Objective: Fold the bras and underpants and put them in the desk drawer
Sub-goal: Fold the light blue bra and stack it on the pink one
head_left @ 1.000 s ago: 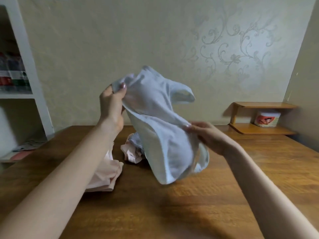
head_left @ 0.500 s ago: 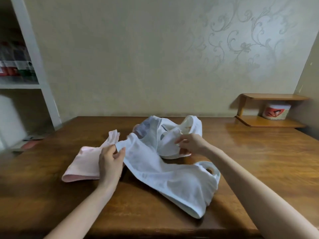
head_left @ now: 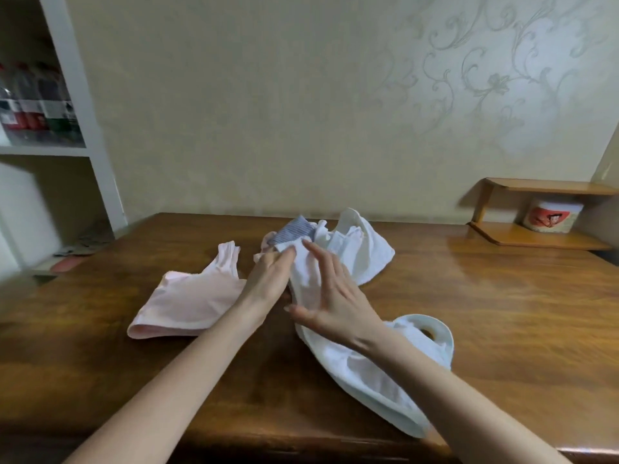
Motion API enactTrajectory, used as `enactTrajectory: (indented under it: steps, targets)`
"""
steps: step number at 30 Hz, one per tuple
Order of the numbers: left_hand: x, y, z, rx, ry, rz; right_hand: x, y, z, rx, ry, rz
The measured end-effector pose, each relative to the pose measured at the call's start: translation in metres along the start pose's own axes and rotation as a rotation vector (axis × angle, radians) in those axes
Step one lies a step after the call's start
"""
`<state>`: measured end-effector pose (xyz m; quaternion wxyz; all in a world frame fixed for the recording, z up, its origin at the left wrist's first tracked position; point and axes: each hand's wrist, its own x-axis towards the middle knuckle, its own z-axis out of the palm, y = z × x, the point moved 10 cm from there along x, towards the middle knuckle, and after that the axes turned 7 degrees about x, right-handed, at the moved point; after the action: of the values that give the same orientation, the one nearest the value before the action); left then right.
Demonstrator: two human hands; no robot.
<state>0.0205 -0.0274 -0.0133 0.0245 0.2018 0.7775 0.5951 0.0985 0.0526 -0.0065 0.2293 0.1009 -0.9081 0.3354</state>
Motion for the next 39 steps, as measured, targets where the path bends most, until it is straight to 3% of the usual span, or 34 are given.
enactTrajectory:
  steps: [4,7,10,14,16,19,21,23,26,28,32,36,39]
  targets:
    - [0.006,0.032,0.007,0.136,0.082,0.078,-0.005,0.023,-0.036,0.178,0.256,0.165]
    - [0.004,0.042,0.005,0.126,0.085,0.163,-0.013,0.027,-0.057,0.126,0.298,0.154]
    - [0.003,0.027,0.023,0.166,-0.178,0.126,-0.020,0.033,-0.063,-0.147,0.183,0.184]
    - [0.003,0.002,0.018,0.422,-0.298,0.023,-0.044,0.085,-0.054,-0.541,-0.291,0.489]
    - [-0.007,-0.017,0.016,0.588,-0.310,-0.050,-0.056,0.102,-0.072,-0.622,-0.272,0.591]
    - [-0.025,-0.036,0.012,0.982,-0.164,-0.044,-0.065,0.104,-0.107,-0.728,-0.036,0.627]
    - [-0.037,-0.028,0.014,1.219,-0.021,0.103,-0.070,0.105,-0.120,-0.761,0.038,0.651]
    - [-0.053,-0.011,0.028,1.345,0.031,0.380,-0.075,0.107,-0.131,-0.772,0.067,0.675]
    - [-0.088,0.012,0.059,1.252,-0.064,0.939,-0.071,0.101,-0.135,-0.756,0.123,0.515]
    - [-0.104,0.019,0.072,1.146,-0.156,1.102,-0.069,0.094,-0.123,-0.691,0.106,0.378]
    - [-0.093,0.034,0.071,1.002,-0.108,0.971,-0.076,0.091,-0.091,-0.591,0.022,0.248]
    - [-0.070,0.042,0.055,1.066,0.105,0.782,-0.093,0.094,-0.068,-0.641,-0.102,0.293]
    - [-0.060,0.038,0.027,1.091,0.216,0.600,-0.101,0.084,-0.089,-0.653,0.048,0.273]
